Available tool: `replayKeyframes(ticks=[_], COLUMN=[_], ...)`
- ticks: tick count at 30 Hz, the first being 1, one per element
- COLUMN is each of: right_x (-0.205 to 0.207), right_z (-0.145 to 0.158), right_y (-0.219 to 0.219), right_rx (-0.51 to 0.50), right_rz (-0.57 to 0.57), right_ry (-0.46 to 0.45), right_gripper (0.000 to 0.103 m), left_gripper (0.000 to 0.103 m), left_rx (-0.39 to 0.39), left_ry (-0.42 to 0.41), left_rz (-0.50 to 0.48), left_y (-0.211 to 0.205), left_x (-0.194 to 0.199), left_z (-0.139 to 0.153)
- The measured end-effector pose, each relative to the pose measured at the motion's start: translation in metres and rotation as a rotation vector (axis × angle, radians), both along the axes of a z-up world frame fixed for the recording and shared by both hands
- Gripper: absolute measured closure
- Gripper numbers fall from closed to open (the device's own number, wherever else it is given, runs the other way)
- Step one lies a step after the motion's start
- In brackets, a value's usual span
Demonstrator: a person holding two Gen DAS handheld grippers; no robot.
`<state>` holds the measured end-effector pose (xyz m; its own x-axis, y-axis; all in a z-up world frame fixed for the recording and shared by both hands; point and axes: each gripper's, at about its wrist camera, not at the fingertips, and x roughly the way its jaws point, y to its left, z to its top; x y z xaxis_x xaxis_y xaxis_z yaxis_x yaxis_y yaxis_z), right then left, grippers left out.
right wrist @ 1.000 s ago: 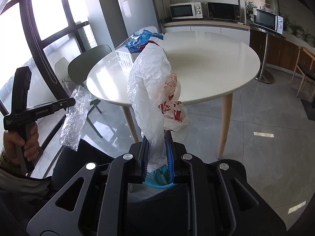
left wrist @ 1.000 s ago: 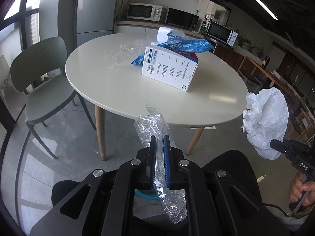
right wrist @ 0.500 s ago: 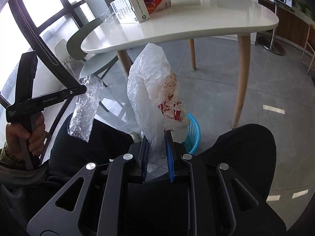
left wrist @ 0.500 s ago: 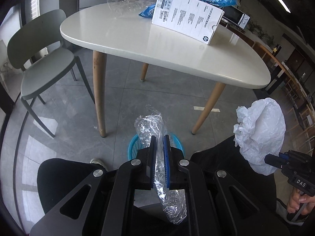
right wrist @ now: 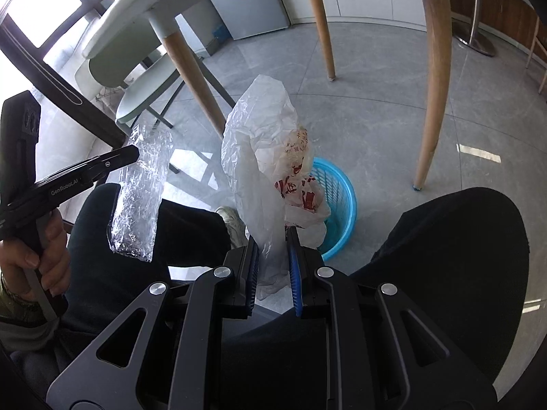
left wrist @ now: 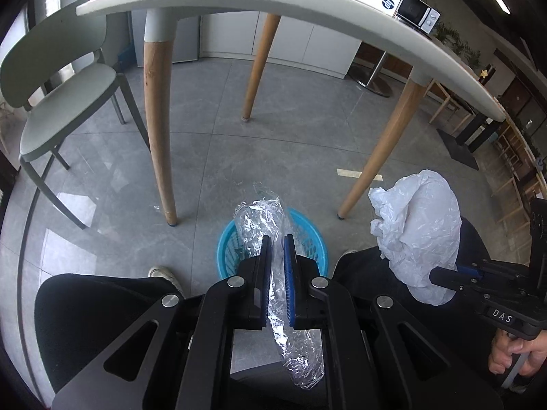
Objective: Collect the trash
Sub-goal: 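Carry the plastic wrap and white bag down over the blue wastebasket, then open the left tool over the basket while the right tool releases the white bag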
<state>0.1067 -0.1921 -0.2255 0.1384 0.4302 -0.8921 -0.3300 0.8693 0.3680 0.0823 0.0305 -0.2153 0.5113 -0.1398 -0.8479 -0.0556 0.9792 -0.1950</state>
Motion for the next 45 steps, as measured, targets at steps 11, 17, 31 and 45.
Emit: replayKeyframes(ticks=[11, 17, 31, 45], right_x=[0.025, 0.036, 0.059, 0.078], right_z=[-0.041, -0.070, -0.123, -0.178], right_y=[0.020, 0.027, 0.053, 0.058], right_rx=[-0.038, -0.039, -0.080, -0.116], right_rz=[-0.014, -0.038, -0.047, -0.105], right_ry=[0.069, 0.138, 0.240, 0.376], right_gripper=[0.088, 0.088, 0.087, 0.087], left_gripper=[0.096, 0.096, 0.096, 0.096], left_rx=[-0.006, -0.028, -0.019, 0.025], left_ry=[0.038, 0.086, 0.152, 0.259], left_rz=[0.002, 0.027, -0.011, -0.053], left_y=[0.001, 0.006, -0.003, -0.015], left_x=[0.020, 0.033, 0.064, 0.098], left_z=[-0.046, -0.069, -0.107, -0.152])
